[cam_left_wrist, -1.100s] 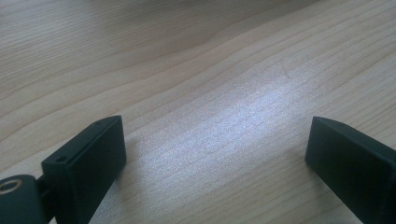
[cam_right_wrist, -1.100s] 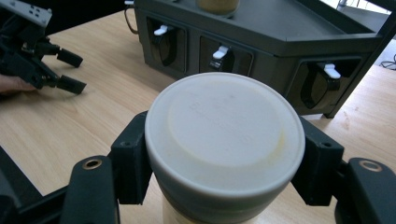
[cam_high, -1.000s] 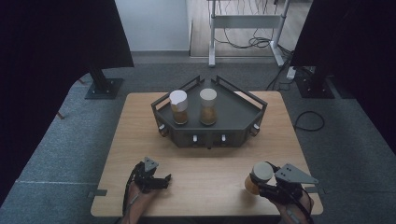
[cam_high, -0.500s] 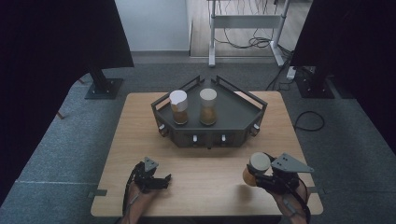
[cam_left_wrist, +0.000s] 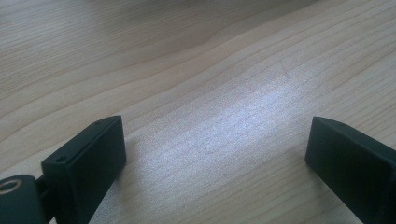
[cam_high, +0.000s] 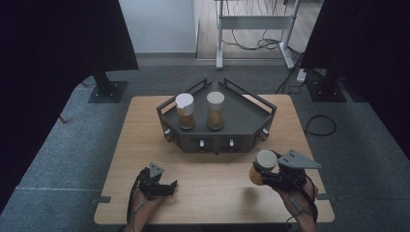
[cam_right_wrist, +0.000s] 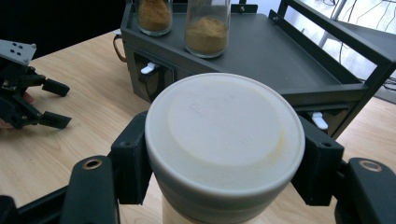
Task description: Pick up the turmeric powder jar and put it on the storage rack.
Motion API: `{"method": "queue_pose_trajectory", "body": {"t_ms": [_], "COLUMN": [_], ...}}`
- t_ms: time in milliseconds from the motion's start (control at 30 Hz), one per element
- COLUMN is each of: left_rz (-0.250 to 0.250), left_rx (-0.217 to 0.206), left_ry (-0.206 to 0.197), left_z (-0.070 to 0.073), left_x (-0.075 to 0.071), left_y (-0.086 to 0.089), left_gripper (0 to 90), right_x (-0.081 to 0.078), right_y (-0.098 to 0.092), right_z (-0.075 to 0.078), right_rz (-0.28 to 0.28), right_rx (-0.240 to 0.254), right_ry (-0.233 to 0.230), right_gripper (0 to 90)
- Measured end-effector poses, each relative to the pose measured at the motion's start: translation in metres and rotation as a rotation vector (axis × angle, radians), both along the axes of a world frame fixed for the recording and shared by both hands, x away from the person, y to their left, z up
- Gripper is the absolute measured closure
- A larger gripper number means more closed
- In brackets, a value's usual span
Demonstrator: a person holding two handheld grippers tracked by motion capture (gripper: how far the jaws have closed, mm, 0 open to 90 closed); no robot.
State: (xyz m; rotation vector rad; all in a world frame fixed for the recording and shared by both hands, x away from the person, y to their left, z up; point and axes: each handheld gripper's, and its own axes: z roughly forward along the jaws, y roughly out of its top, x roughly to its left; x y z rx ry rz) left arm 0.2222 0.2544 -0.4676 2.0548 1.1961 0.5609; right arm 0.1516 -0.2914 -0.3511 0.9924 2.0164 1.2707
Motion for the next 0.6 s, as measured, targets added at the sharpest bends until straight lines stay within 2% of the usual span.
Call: {"method": "queue_pose_trajectory", "body": {"t_ms": [600], "left_rz": [-0.001], "left_rx": [-0.001], "left_ry": [0.0], "left_z": [0.0], "left_x": [0.0], "left_y": [0.0], "left_gripper": [4.5], "right_x": [0.02], "right_y": [0.005], "right_z": [0.012], "right_rz": [-0.01], "right_rx": [-0.003], "right_ry": [-0.008], "right_gripper": [33.3]}}
